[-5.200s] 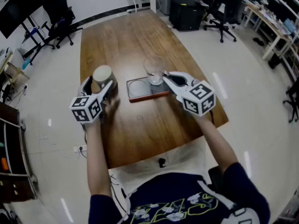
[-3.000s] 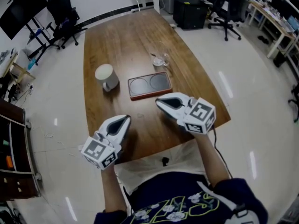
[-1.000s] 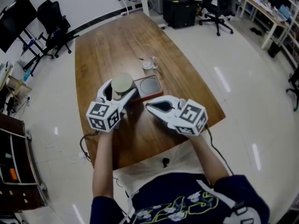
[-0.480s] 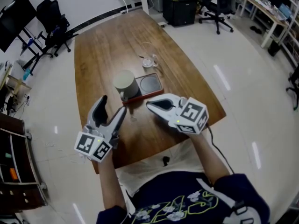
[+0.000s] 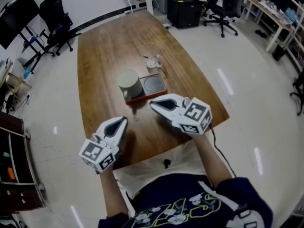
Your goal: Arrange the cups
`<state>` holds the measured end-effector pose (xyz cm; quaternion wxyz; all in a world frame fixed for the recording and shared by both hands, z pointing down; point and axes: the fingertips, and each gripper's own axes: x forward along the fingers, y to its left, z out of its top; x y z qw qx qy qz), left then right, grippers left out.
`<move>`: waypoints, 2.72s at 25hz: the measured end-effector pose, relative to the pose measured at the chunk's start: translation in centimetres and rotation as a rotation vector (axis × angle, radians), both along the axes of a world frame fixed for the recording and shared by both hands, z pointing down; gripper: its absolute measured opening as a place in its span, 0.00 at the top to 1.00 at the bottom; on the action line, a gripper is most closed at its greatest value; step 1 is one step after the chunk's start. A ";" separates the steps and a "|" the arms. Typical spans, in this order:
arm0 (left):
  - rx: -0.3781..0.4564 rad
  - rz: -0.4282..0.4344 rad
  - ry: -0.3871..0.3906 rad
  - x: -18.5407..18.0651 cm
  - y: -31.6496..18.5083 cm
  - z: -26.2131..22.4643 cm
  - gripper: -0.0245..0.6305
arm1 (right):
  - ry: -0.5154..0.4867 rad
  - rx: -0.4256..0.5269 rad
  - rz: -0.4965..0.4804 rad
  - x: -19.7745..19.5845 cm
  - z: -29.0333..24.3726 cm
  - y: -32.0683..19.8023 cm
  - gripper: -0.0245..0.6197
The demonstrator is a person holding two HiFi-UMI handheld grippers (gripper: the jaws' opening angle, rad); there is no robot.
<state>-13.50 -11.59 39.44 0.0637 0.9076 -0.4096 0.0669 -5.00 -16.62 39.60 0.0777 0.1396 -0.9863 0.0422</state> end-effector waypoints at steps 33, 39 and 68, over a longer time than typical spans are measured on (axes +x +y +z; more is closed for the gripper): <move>-0.003 -0.016 0.003 0.1 0.1 0.1 0.96 | 0.016 0.007 0.438 8.0 0.6 -14.1 0.96; 0.000 -0.013 0.000 0.1 0.1 0.0 0.96 | 0.038 -0.017 0.418 6.1 0.8 -18.8 0.58; 0.001 -0.015 0.003 0.2 0.2 0.2 0.96 | -0.097 0.097 0.308 4.0 -4.6 -15.1 0.92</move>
